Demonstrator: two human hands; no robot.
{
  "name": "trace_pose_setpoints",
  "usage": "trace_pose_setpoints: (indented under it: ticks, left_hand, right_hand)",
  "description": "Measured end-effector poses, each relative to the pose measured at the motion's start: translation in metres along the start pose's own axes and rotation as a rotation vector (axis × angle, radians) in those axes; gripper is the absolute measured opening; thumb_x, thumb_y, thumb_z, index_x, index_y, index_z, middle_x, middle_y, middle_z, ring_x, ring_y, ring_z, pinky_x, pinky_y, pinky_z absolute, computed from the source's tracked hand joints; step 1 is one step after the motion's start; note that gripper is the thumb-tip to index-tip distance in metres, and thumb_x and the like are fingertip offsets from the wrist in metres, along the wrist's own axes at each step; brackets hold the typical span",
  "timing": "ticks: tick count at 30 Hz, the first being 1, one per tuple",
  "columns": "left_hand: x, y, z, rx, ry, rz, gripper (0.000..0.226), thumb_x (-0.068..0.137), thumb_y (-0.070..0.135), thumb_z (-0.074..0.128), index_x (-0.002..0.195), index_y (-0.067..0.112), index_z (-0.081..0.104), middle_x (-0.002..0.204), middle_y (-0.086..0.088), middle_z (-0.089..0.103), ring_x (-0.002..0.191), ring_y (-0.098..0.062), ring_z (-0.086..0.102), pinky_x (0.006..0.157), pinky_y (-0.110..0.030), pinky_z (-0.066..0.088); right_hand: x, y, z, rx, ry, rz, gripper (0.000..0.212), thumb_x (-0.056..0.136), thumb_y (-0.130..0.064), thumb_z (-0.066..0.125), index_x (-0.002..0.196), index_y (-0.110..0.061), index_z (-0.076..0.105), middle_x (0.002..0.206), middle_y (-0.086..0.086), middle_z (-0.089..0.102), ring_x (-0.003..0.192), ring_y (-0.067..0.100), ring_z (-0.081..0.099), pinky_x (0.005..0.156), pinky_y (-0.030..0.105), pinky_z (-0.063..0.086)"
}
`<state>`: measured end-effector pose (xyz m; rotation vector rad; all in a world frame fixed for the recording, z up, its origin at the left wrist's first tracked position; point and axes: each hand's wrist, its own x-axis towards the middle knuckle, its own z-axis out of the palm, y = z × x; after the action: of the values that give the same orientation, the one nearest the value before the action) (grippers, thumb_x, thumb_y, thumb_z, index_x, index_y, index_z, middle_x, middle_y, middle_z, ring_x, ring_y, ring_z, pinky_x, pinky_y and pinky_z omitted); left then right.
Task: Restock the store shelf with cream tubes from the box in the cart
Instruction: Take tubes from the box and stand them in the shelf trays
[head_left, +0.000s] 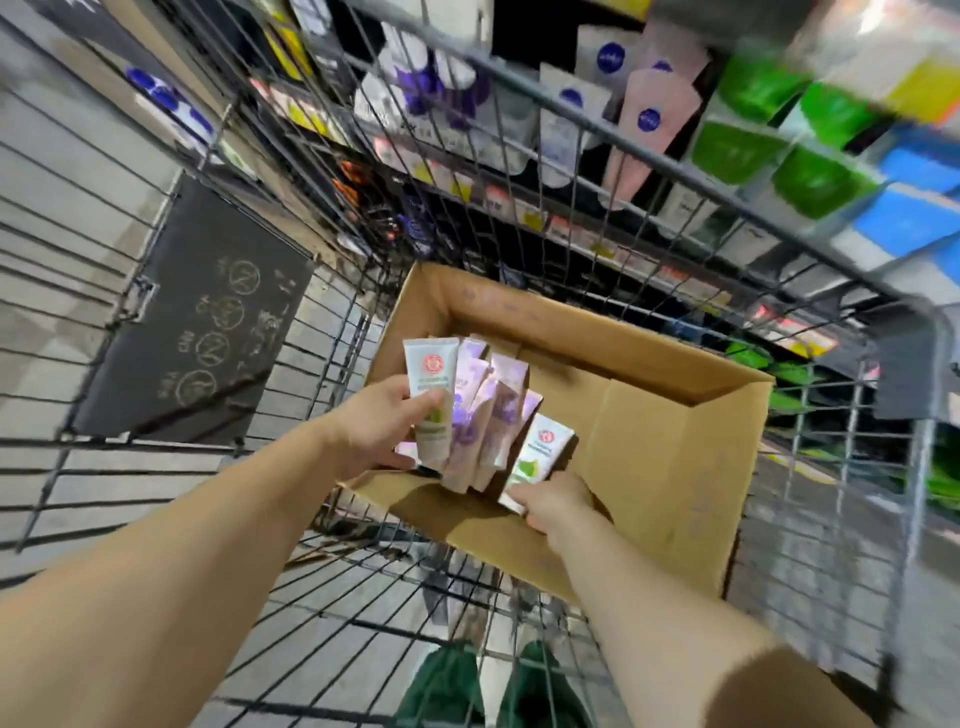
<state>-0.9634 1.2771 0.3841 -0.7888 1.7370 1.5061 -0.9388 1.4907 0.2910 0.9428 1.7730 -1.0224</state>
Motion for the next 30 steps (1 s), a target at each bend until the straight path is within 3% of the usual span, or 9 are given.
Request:
trace_pose_setpoints:
  ticks: [4,7,10,13,16,20,24,27,30]
  left_hand:
    - [-0.036,0.039,0.020,0.045,-0.061,0.016,0.023,0.099,0.037,0.051,0.117,0.023,0.056,0.121,-0.008,0.065,0.111,-0.029,0.062,0.083,-0.047,0.055]
    - [-0.076,0.095,0.046,0.086,-0.137,0.109,0.027,0.100,0.034,0.050,0.119,0.015,0.055,0.119,-0.010,0.064,0.103,-0.027,0.063,0.074,-0.044,0.057]
    - [-0.124,0.159,0.081,0.148,-0.191,0.218,0.022,0.101,0.032,0.050,0.111,0.014,0.056,0.110,-0.017,0.063,0.093,-0.030,0.063,0.083,-0.053,0.054]
    - [-0.168,0.219,0.121,0.158,-0.231,0.311,0.024,0.098,0.037,0.055,0.114,0.020,0.058,0.116,-0.018,0.065,0.097,-0.036,0.066,0.085,-0.058,0.053]
    - [-0.209,0.272,0.172,0.257,-0.293,0.477,0.023,0.099,0.035,0.053,0.117,0.021,0.058,0.115,-0.010,0.068,0.099,-0.029,0.067,0.086,-0.052,0.056]
    - [-0.261,0.314,0.269,0.360,-0.395,0.629,0.014,0.101,0.028,0.051,0.105,0.019,0.060,0.093,-0.005,0.068,0.080,-0.022,0.066,0.071,-0.039,0.055]
    - [-0.307,0.324,0.398,0.490,-0.547,0.751,0.004,0.096,0.012,0.058,0.100,0.012,0.059,0.080,-0.007,0.063,0.066,-0.018,0.061,0.066,-0.036,0.052]
    - [-0.344,0.318,0.512,0.527,-0.609,0.789,0.009,0.095,0.007,0.059,0.088,0.012,0.056,0.066,-0.002,0.060,0.054,-0.013,0.058,0.057,-0.030,0.051]
    - [-0.384,0.308,0.632,0.553,-0.669,0.887,0.004,0.094,0.009,0.061,0.093,0.012,0.061,0.083,-0.005,0.068,0.067,-0.015,0.065,0.054,-0.028,0.055]
  right_hand:
    - [-0.054,-0.017,-0.062,-0.011,-0.089,-0.095,0.027,0.080,-0.015,0.076,0.102,-0.020,0.062,0.107,0.000,0.068,0.099,0.021,0.065,0.091,0.041,0.055]
    - [-0.114,-0.040,-0.117,0.030,-0.095,-0.238,0.038,0.080,-0.015,0.078,0.111,-0.022,0.057,0.110,-0.005,0.066,0.105,0.020,0.063,0.095,0.039,0.052]
    - [-0.168,-0.061,-0.178,0.037,-0.005,-0.417,0.059,0.064,-0.024,0.086,0.116,-0.021,0.059,0.109,0.000,0.070,0.098,0.021,0.068,0.090,0.041,0.055]
    - [-0.229,-0.075,-0.245,0.116,0.089,-0.605,0.054,0.063,-0.020,0.085,0.112,-0.017,0.061,0.104,0.003,0.071,0.095,0.023,0.068,0.091,0.043,0.055]
    - [-0.288,-0.068,-0.315,0.240,0.138,-0.709,0.049,0.075,-0.003,0.079,0.116,-0.013,0.053,0.107,0.007,0.068,0.099,0.023,0.066,0.092,0.041,0.054]
    - [-0.338,-0.016,-0.416,0.334,0.295,-0.814,0.046,0.077,0.003,0.076,0.115,-0.010,0.054,0.105,0.010,0.067,0.093,0.025,0.066,0.083,0.037,0.055]
    - [-0.378,0.073,-0.521,0.392,0.392,-0.863,0.030,0.084,0.005,0.070,0.100,-0.017,0.057,0.085,-0.001,0.065,0.076,0.014,0.062,0.070,0.027,0.054]
    - [-0.403,0.154,-0.603,0.433,0.500,-0.877,0.031,0.083,0.006,0.070,0.092,-0.020,0.057,0.092,0.004,0.067,0.084,0.019,0.065,0.081,0.033,0.056]
    - [-0.427,0.236,-0.683,0.464,0.619,-0.855,0.030,0.081,0.003,0.073,0.100,-0.015,0.058,0.098,0.008,0.068,0.088,0.023,0.065,0.082,0.038,0.056]
